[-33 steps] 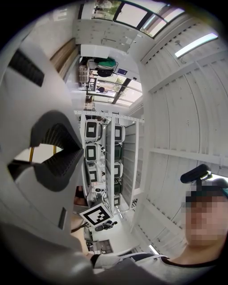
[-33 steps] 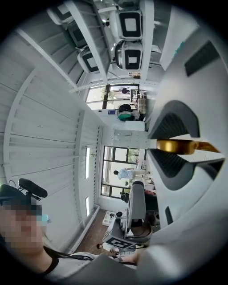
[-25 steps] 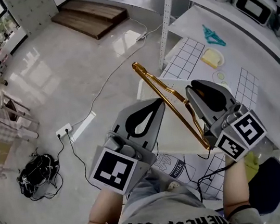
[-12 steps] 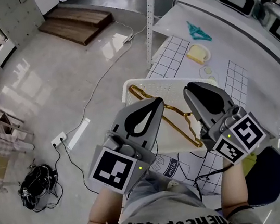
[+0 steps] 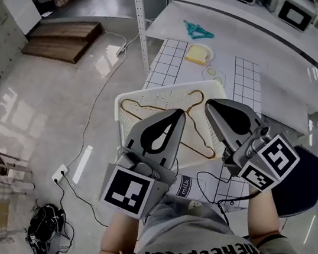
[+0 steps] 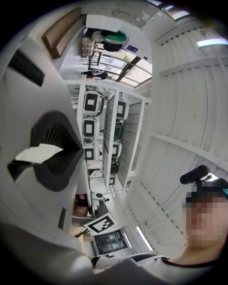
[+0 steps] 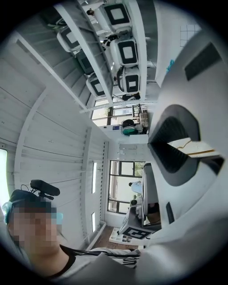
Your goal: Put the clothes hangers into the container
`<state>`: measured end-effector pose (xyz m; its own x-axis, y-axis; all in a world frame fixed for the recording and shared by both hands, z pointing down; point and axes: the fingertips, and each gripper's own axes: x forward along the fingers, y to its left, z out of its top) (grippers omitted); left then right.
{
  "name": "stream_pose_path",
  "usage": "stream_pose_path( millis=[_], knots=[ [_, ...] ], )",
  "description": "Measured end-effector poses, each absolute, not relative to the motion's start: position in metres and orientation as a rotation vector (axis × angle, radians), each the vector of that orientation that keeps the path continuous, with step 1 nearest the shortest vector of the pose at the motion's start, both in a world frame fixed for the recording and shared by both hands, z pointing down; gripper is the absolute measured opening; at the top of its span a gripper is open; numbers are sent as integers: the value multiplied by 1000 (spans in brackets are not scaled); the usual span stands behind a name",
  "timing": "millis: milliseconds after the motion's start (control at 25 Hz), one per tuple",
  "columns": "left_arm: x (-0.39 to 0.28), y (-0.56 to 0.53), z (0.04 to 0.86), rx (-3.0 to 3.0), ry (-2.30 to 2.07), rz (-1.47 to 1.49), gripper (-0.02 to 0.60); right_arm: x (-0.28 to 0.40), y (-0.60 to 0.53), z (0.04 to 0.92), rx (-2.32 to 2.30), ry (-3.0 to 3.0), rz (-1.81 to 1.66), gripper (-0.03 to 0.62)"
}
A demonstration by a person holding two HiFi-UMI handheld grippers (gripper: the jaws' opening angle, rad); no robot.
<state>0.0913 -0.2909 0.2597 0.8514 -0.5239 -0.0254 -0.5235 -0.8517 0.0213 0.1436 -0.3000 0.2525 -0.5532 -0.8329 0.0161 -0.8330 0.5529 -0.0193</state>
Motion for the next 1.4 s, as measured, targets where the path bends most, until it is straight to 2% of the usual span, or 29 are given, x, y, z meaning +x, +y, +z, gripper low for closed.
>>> stream_pose_path(
  millis=[800,1400],
  knots=[
    [185,-239,253,3086,-479,-55,20,216,-232,252,1747,-2635,69,1],
    [204,-225,247,3098,-425,-67,20,231,-217,249,1786,-2596,55,0]
  ],
)
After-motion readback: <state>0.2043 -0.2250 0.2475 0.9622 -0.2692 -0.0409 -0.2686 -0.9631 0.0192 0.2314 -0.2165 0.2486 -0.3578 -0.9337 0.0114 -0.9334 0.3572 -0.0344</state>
